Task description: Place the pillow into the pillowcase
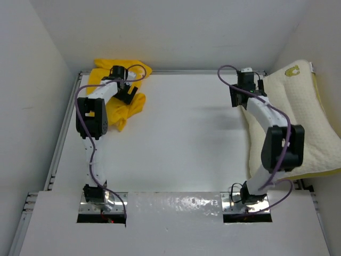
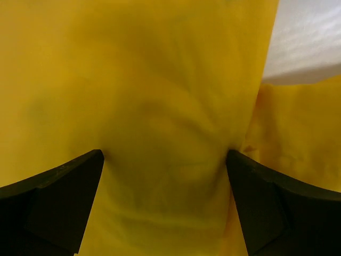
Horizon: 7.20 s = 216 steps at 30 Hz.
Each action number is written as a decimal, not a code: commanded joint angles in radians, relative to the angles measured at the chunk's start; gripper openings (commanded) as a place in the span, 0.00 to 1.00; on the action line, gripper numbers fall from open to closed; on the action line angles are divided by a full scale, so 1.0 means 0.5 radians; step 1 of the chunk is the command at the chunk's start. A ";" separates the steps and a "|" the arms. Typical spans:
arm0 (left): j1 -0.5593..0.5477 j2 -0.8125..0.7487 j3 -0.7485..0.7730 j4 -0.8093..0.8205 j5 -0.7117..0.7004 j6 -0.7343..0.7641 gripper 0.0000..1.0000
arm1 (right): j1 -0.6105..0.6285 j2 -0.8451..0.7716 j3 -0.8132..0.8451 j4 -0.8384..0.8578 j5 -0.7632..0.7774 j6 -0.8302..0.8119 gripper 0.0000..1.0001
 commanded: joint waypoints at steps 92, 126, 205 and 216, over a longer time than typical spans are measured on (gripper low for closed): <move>1.064 -1.352 -1.297 0.235 1.166 -0.064 0.00 | 1.856 -0.111 0.305 0.185 -0.891 -0.307 0.00; 0.045 -1.496 0.010 -1.068 1.572 0.388 0.92 | 0.942 -0.020 0.489 0.096 -0.966 0.705 0.03; -0.117 -1.015 -0.462 -0.266 1.041 -0.037 0.00 | 0.978 0.483 0.511 -0.144 -1.998 -0.316 0.00; -0.212 -1.257 -0.529 -0.585 1.154 0.340 0.00 | 1.292 0.480 0.577 0.366 -1.780 -0.035 0.00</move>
